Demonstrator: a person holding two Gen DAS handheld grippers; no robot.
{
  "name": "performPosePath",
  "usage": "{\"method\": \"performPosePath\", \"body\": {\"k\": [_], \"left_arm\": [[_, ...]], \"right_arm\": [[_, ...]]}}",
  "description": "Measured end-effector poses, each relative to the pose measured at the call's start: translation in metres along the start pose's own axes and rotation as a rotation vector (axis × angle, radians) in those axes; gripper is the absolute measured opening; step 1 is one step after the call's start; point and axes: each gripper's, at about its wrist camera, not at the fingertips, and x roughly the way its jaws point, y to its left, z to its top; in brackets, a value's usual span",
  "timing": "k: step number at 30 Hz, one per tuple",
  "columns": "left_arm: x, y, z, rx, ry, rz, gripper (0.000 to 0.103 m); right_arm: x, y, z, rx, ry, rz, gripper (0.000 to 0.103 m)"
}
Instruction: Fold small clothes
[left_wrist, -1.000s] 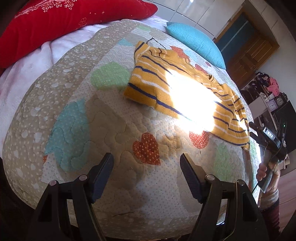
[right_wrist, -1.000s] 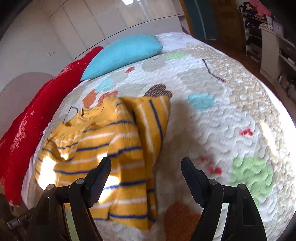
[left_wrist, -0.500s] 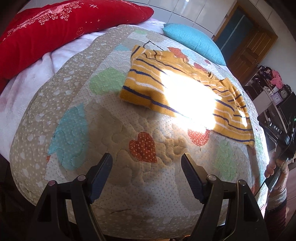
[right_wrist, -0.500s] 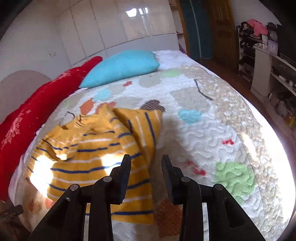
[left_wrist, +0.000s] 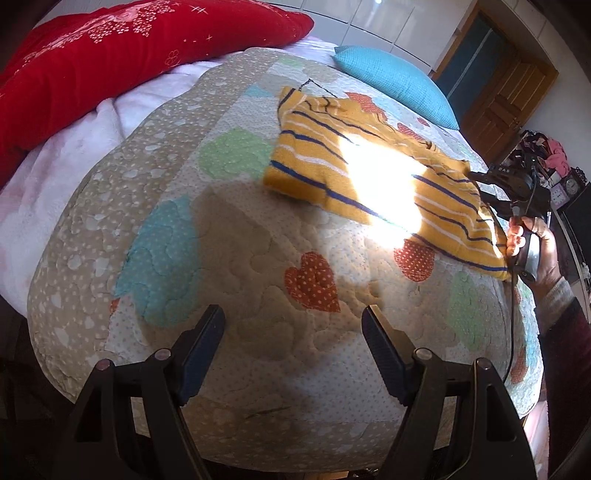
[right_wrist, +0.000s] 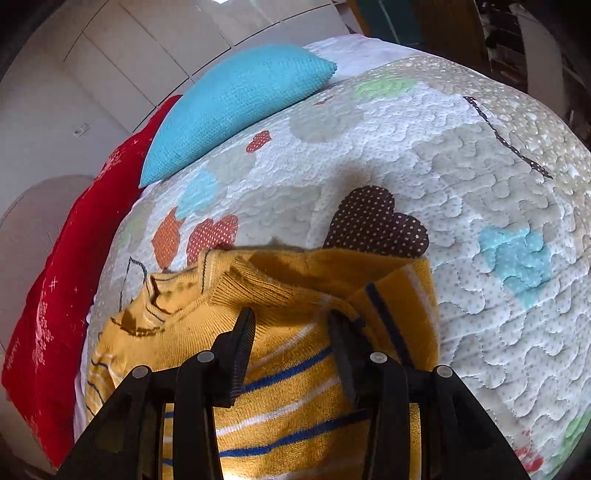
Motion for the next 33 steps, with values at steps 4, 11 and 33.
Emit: {"method": "performPosePath", "body": {"k": [4, 11, 33], "left_arm": [[-0.002, 0.010, 0.001, -0.019, -0.005, 0.019, 0.076], [-0.009, -0.006, -0.002, 0.044, -0.050, 0.080, 0.076], [-0.002, -0.032, -0.012, 0.151, -0.066, 0.236, 0.079]], "right_arm": [[-0.032, 0.014, -0.014, -0.081, -0.053, -0.029, 0.065], [-0.100, 0.016, -0.093, -0.230, -0.039, 0.009, 0.072], [-0.129, 0.021, -0.233, -0.322, -0.065, -0.057, 0.077]]}}
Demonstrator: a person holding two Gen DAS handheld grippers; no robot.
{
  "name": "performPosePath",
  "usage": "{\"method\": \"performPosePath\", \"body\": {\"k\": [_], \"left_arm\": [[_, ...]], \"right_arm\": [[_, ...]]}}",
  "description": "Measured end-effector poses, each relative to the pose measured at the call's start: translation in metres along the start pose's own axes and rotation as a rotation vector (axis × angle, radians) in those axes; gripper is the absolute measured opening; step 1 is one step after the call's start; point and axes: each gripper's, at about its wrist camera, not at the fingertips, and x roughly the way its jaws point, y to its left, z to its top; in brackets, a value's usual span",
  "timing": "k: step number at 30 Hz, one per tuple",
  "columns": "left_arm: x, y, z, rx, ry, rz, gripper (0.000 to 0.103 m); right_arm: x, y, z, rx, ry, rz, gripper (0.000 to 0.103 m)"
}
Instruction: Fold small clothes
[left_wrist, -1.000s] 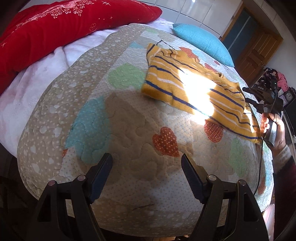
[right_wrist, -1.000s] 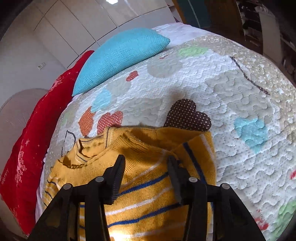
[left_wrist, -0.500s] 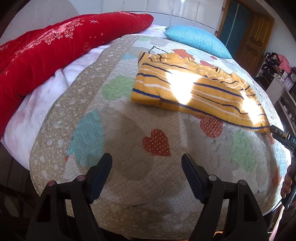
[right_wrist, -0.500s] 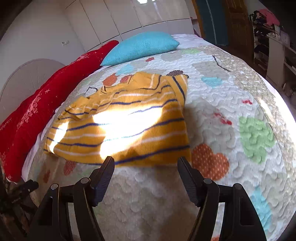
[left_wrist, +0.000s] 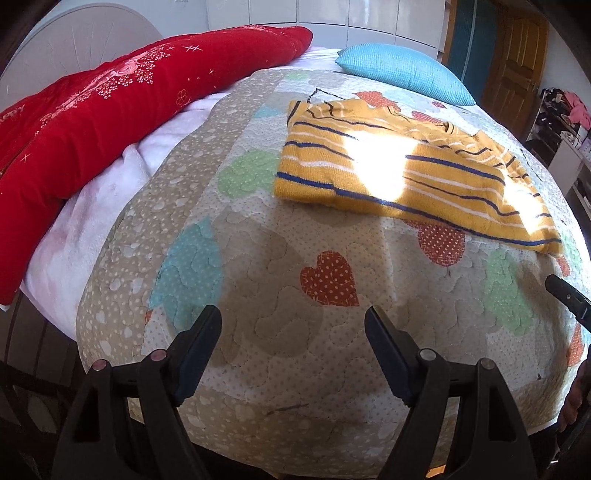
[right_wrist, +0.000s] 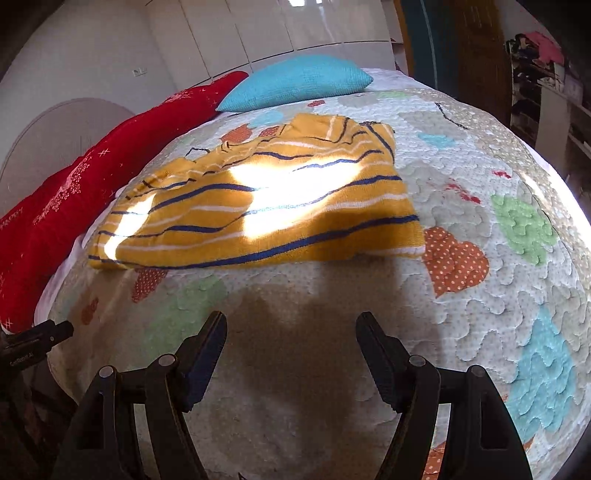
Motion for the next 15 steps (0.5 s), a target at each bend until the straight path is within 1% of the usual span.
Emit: {"method": "performPosePath", "body": {"k": [5, 12, 14, 15], "left_arm": [[0.004, 0.004, -0.003, -0.004, 0.012, -0.001, 0.079], [0.014, 0.011, -0.006, -0.029, 0.043, -0.005, 0.080], [0.016, 0.011, -0.007, -0.033, 0.046, -0.007, 0.081], [0.016, 0.011, -0.008, -0.034, 0.044, -0.006, 0.083]], "right_arm": [[0.009, 0.018, -0.005, -0.038, 0.016, 0.005, 0.078], [0.019, 0.032, -0.013, -0.086, 0.019, -0.027, 0.084], [0.022, 0.033, -0.014, -0.084, 0.020, -0.034, 0.085], [0.023, 0.033, -0.014, -0.086, 0.018, -0.037, 0.086]]}}
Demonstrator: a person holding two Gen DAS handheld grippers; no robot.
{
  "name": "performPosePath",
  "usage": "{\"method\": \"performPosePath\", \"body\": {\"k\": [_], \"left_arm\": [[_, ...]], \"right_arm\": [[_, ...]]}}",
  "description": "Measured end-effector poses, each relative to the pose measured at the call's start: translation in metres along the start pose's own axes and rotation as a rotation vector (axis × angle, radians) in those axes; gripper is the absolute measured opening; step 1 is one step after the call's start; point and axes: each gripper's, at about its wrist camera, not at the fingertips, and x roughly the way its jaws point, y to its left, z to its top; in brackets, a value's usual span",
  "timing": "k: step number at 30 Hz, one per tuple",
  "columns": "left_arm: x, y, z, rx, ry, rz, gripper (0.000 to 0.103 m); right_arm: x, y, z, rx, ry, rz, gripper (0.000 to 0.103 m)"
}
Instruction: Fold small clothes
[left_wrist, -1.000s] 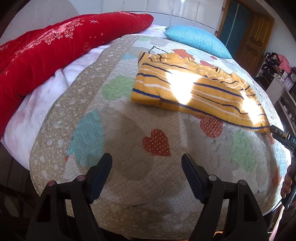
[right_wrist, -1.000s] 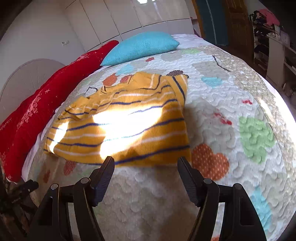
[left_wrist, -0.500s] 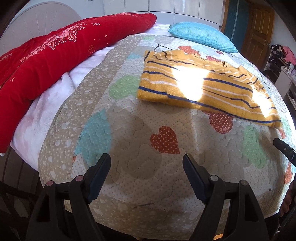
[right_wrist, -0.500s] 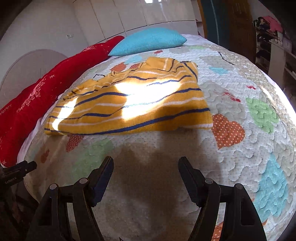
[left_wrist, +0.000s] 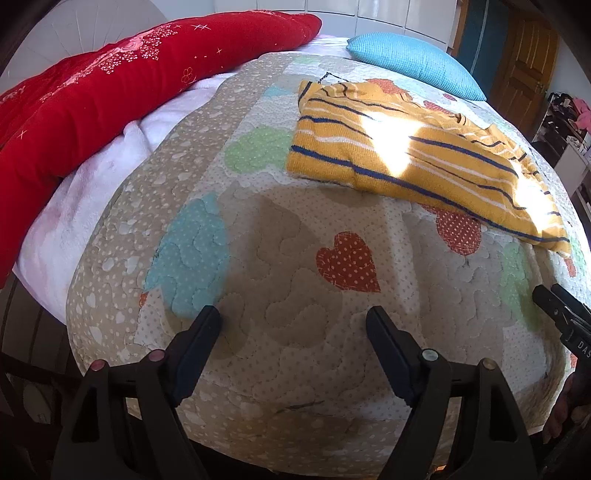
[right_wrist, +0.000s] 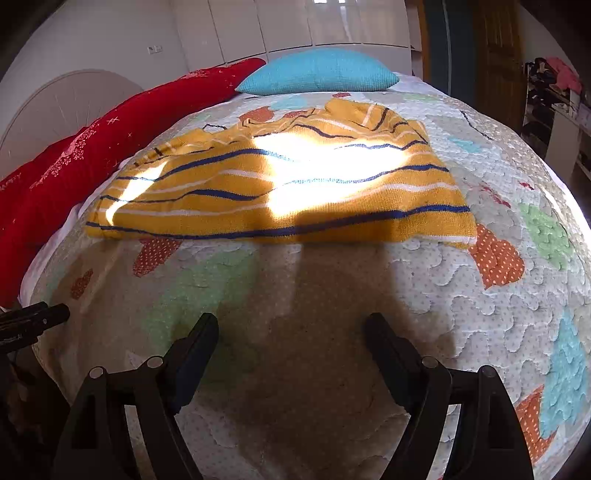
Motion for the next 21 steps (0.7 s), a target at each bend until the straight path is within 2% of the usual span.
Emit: {"method": "performPosePath", "body": {"k": [10, 21], "left_arm": [[0.005, -0.003, -0.001, 0.007, 0.000, -0.002, 0.090], [0.009, -0.003, -0.004, 0.000, -0.001, -0.004, 0.096]], "right_arm": [[0.006, 0.012, -0.004, -0.050, -0.015, -0.039, 0.097], [0.011, 0.019, -0.008, -0.083, -0.035, -0.071, 0.102]]}}
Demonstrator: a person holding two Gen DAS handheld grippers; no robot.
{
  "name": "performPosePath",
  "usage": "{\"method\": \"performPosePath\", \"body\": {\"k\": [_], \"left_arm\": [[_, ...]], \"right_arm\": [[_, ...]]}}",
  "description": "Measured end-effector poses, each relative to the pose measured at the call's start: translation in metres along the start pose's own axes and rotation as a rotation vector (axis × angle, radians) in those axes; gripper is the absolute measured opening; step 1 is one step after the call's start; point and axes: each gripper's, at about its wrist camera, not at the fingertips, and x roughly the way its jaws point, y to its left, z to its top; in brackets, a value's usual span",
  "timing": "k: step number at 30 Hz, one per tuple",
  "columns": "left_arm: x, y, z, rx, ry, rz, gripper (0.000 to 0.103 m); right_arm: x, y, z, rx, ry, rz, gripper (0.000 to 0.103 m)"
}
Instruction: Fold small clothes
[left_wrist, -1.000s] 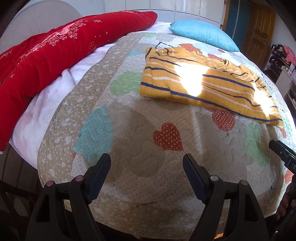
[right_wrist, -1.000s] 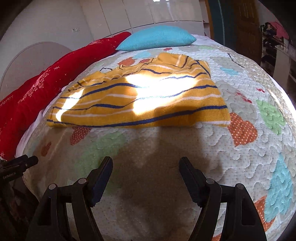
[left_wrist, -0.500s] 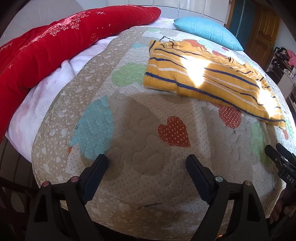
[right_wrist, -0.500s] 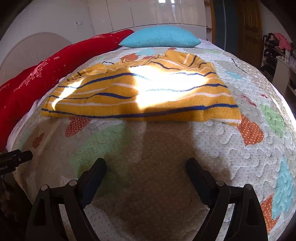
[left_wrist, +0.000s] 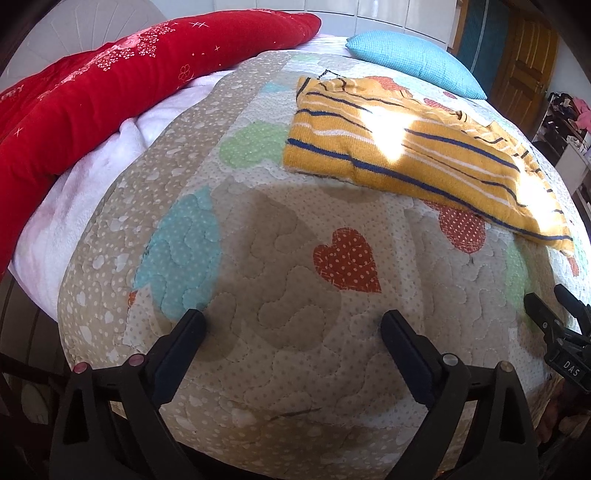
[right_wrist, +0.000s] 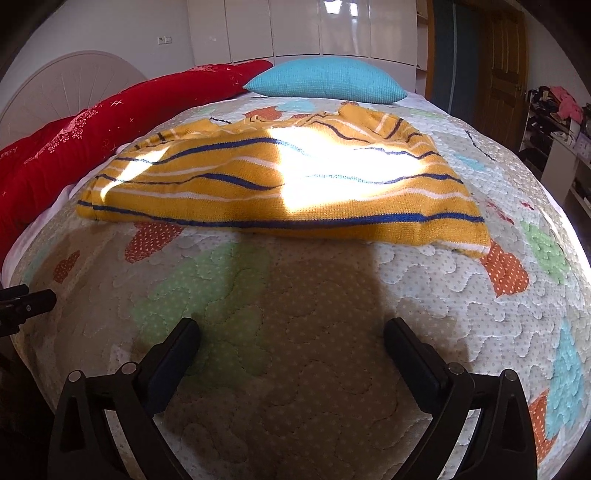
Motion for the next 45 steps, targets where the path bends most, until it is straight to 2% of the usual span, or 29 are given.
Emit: {"method": "performPosePath", "body": {"k": [22, 45], "left_arm": [[0.0031, 0.0005, -0.0017, 0.000, -0.005, 0.003, 0.102], [0.0038, -0.0038, -0.0041, 0.007, -0.024, 0.026, 0.103]], "right_arm": [[-0.0013, 0.0023, -0.0068, -0.009, -0.048, -0.020, 0.102], [-0.0009, 0.0014, -0.0079, -0.017, -0.065, -0.027, 0.103]]}}
